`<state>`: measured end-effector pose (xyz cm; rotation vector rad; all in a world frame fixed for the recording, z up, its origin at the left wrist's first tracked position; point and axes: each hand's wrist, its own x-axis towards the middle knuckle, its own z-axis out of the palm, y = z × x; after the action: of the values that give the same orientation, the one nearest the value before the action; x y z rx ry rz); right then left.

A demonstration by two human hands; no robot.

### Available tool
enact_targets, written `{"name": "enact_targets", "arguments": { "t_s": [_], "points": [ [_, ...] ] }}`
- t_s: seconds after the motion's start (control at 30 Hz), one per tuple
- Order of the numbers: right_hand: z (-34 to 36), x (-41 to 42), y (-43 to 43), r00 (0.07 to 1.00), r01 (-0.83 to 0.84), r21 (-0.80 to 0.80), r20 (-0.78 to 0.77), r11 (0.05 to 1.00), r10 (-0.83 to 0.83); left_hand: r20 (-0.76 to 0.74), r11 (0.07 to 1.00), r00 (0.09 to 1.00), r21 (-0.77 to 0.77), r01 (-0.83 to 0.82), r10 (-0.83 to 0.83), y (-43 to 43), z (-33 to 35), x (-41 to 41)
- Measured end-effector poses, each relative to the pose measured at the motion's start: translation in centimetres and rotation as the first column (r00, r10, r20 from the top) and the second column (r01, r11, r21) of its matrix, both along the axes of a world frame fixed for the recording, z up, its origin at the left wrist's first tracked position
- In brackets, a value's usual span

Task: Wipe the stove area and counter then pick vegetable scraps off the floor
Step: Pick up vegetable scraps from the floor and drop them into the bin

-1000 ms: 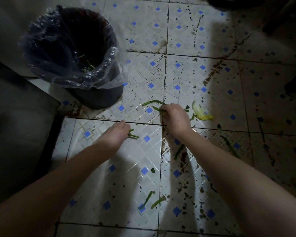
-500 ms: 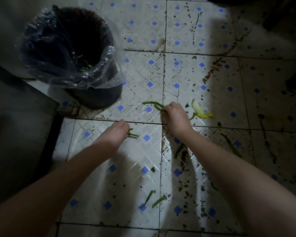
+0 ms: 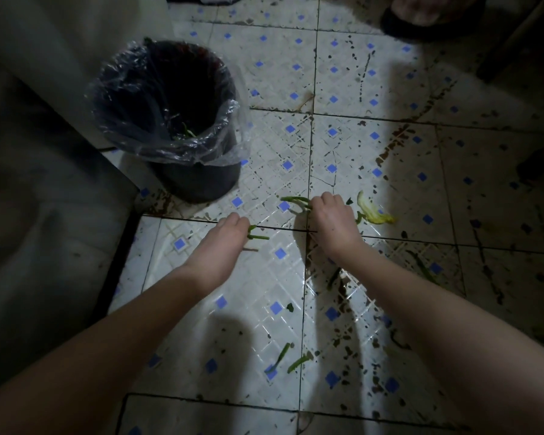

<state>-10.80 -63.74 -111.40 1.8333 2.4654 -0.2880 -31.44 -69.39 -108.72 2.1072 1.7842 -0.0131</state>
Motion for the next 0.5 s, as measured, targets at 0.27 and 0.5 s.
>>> {"name": "enact_targets", "arguments": {
  "t_s": [0.27, 0.5],
  "points": [
    [5.7, -1.6, 1.0, 0.962, 0.165, 0.080, -0.233, 0.983, -0.142, -0.049, 0.988, 0.995, 0.132, -0.075, 0.082, 0.4, 5.4, -0.3],
    [10.3, -5.0, 1.3, 0.888, 0.187, 0.145, -0.448, 0.972, -0.104, 0.081, 0.946, 0.988, 0.289, -0.150, 0.132, 1.9, 11.9, -3.0]
  ]
}}
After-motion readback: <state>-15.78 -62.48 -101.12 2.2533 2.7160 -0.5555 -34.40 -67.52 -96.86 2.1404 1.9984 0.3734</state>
